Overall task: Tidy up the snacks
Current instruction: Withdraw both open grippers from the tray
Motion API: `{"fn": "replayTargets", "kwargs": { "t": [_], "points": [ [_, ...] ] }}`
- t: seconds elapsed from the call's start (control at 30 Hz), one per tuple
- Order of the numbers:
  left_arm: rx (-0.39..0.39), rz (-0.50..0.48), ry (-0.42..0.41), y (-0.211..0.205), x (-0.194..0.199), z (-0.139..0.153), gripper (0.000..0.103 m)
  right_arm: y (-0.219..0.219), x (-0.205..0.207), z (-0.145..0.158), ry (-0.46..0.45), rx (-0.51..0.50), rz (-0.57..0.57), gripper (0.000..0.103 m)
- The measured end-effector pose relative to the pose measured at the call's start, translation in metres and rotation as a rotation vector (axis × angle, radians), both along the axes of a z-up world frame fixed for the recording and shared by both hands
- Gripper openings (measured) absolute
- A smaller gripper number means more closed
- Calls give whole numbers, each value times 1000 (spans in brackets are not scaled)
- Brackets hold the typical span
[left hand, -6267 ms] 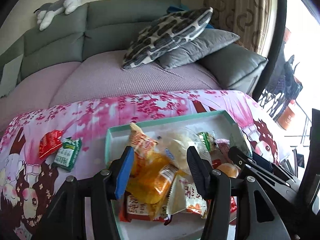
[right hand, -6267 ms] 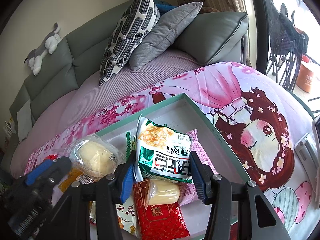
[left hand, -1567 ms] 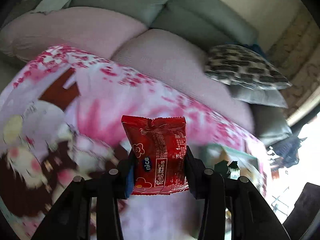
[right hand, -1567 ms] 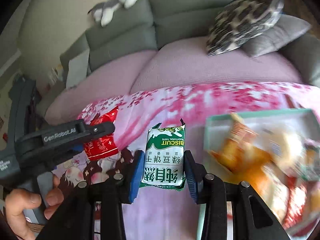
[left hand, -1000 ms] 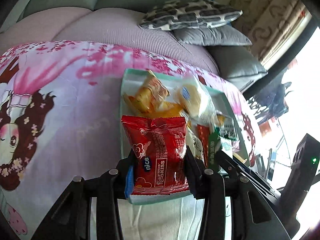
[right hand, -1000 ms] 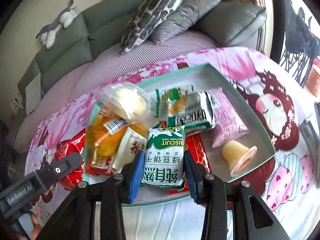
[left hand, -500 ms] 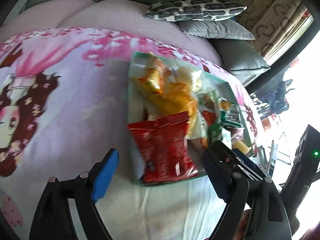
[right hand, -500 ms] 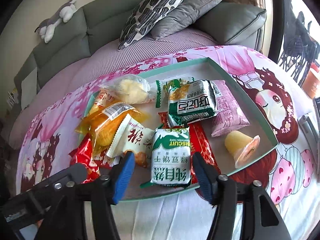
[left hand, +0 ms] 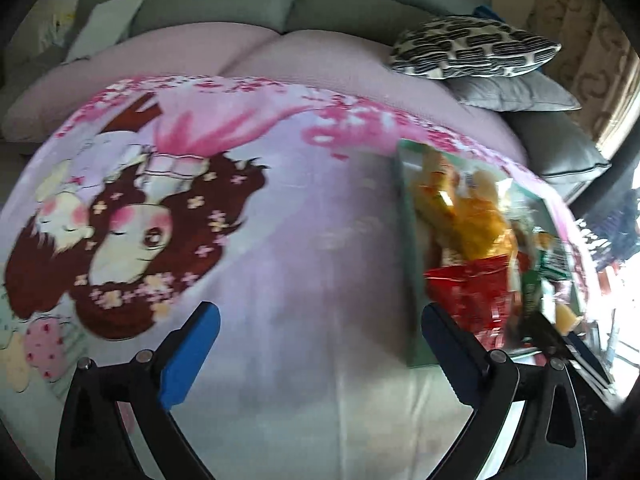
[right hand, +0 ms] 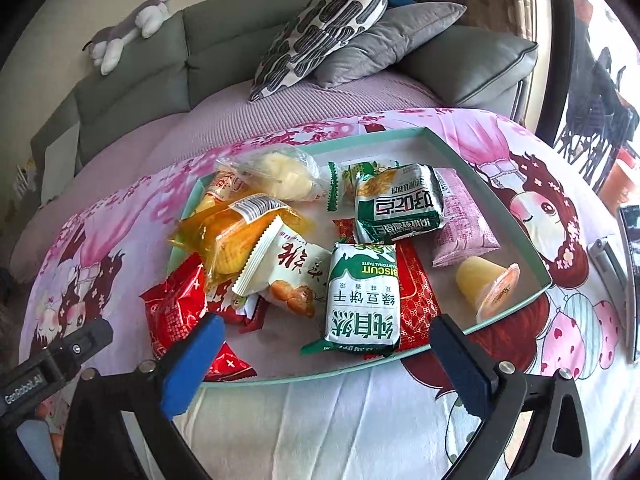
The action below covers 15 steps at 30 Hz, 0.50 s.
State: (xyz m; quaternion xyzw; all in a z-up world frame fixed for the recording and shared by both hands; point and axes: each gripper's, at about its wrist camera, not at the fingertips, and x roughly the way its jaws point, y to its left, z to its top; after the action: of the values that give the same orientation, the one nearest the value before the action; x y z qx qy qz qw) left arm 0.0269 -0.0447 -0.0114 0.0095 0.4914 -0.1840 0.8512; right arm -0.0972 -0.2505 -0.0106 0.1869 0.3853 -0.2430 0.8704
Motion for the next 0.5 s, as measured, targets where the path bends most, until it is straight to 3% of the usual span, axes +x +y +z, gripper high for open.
{"fn": "replayTargets", "kwargs": {
  "t": [0.2,0.5],
  "points": [
    [131,34,-61,0,-5,-2,101,5,-1,1,-3,-15,22,103],
    [236,80,-99,-1,-10,-4,101,11,-4,6,2,-47,54,103]
  ]
}}
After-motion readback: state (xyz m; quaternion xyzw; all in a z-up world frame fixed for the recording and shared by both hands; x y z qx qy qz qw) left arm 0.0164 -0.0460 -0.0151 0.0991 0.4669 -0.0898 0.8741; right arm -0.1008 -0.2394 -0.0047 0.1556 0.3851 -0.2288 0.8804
